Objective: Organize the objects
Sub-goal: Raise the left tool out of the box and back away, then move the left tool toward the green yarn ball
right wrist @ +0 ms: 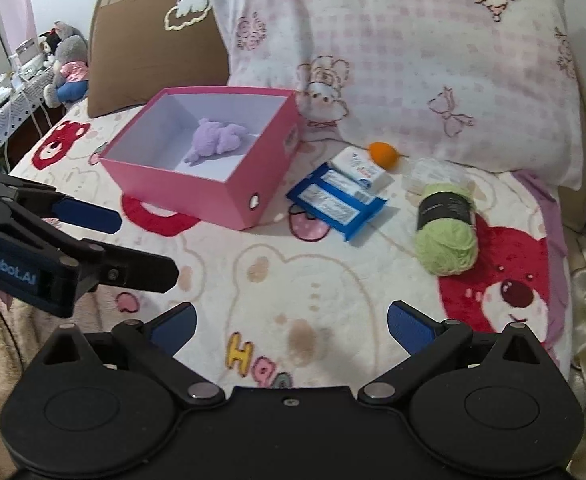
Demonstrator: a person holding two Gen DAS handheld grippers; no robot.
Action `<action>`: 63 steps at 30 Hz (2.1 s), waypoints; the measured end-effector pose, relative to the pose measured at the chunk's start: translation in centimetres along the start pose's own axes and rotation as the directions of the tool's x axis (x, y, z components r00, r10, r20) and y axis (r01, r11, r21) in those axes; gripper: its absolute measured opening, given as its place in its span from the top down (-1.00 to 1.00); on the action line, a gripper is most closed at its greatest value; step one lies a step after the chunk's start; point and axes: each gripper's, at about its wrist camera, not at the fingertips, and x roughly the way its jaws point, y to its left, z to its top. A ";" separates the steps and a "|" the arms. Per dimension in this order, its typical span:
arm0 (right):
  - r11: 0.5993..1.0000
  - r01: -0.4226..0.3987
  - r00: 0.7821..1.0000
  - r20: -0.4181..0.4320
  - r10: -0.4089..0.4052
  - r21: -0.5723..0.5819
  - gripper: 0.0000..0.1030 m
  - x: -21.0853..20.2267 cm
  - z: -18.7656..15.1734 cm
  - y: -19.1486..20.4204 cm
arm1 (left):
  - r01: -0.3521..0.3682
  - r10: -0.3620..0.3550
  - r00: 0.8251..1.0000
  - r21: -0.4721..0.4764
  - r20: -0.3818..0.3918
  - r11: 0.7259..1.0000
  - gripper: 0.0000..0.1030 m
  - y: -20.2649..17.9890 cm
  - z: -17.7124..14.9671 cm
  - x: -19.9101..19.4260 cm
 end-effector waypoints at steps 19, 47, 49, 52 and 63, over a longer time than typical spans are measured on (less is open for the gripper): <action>0.996 0.089 0.994 -0.061 -0.089 0.006 -1.00 4.3 1.4 -7.6 | 0.069 -0.071 0.997 -0.132 -0.012 0.989 -1.00 -2.9 4.8 7.4; 0.987 0.112 0.985 0.122 -0.125 0.111 -0.99 12.9 4.6 -14.2 | 0.156 -0.127 0.978 -0.170 0.166 0.973 -0.94 -2.8 9.7 18.7; 0.986 0.103 0.985 0.122 -0.120 0.133 -0.95 13.0 4.5 -14.6 | 0.181 -0.152 0.974 -0.172 0.169 0.968 -0.94 -3.1 9.9 19.5; 0.985 0.120 0.987 0.092 -0.132 0.124 -0.86 14.0 4.5 -14.6 | 0.215 -0.186 0.971 -0.198 0.153 0.956 -0.93 -3.5 10.1 21.2; 0.981 0.050 0.998 0.021 -0.055 0.190 -0.59 15.4 4.5 -16.1 | 0.260 -0.243 0.965 -0.255 0.098 0.931 -0.33 -4.5 9.2 25.7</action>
